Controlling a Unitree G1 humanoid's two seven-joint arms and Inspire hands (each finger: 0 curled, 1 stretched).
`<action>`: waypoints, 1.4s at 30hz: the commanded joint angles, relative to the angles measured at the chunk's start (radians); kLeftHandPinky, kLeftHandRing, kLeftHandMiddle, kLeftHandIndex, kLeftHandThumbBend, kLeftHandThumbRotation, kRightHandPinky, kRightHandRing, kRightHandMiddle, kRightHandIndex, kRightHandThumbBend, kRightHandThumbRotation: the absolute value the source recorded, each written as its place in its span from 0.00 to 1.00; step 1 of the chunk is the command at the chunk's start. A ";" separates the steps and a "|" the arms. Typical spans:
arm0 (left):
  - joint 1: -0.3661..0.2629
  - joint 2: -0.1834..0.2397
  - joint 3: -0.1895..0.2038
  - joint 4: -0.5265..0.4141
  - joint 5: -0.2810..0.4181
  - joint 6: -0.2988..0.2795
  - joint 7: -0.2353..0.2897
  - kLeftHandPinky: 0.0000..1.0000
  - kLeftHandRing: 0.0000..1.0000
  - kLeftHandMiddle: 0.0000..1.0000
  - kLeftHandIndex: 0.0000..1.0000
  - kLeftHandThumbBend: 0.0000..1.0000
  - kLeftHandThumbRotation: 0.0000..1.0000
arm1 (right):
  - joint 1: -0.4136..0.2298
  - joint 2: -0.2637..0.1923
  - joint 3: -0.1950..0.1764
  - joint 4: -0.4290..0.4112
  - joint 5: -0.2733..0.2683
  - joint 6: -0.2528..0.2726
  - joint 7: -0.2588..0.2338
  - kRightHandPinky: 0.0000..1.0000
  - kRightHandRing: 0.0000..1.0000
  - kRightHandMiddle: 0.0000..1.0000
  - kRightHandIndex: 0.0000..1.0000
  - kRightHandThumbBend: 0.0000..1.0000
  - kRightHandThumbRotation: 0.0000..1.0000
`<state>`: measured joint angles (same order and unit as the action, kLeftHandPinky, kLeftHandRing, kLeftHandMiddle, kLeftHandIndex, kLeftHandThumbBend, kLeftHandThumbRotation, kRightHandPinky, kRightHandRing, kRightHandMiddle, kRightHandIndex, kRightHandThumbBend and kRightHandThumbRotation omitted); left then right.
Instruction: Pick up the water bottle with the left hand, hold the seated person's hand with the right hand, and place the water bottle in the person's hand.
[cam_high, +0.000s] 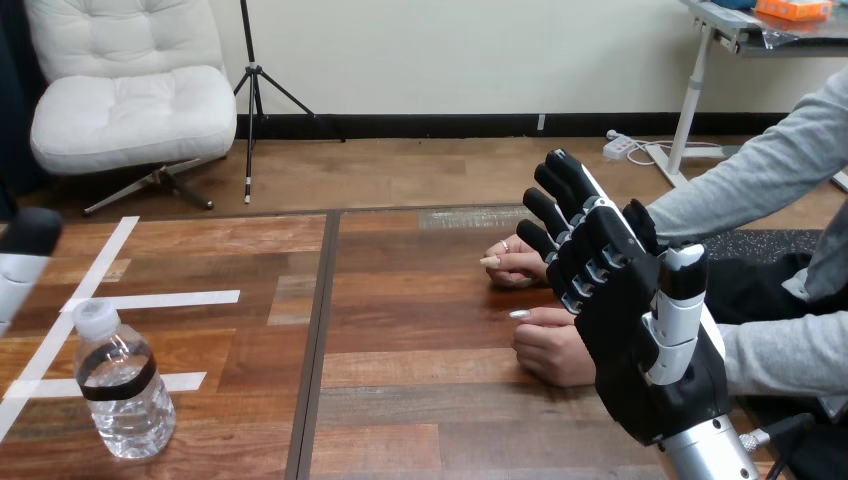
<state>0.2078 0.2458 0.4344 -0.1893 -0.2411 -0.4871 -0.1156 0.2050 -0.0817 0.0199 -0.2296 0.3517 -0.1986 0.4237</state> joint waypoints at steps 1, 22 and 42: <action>-0.065 0.036 0.020 0.031 0.007 -0.016 -0.006 0.99 0.99 0.97 0.93 1.00 0.61 | -0.032 -0.002 -0.006 -0.021 0.011 -0.003 0.000 1.00 1.00 1.00 0.97 0.95 1.00; -0.094 0.045 0.050 0.129 0.033 -0.011 0.023 1.00 1.00 0.98 0.94 1.00 0.64 | -0.032 -0.003 -0.006 -0.022 0.013 0.003 0.001 1.00 1.00 1.00 0.97 0.95 1.00; -0.125 0.058 0.044 0.266 0.061 -0.021 0.021 1.00 1.00 0.99 0.95 1.00 0.66 | -0.030 -0.006 -0.009 -0.021 0.017 0.001 0.007 1.00 1.00 1.00 0.97 0.94 1.00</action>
<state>0.1481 0.2692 0.4859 0.0366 -0.1927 -0.4924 -0.0861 0.2050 -0.0830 0.0194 -0.2296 0.3551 -0.1905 0.4262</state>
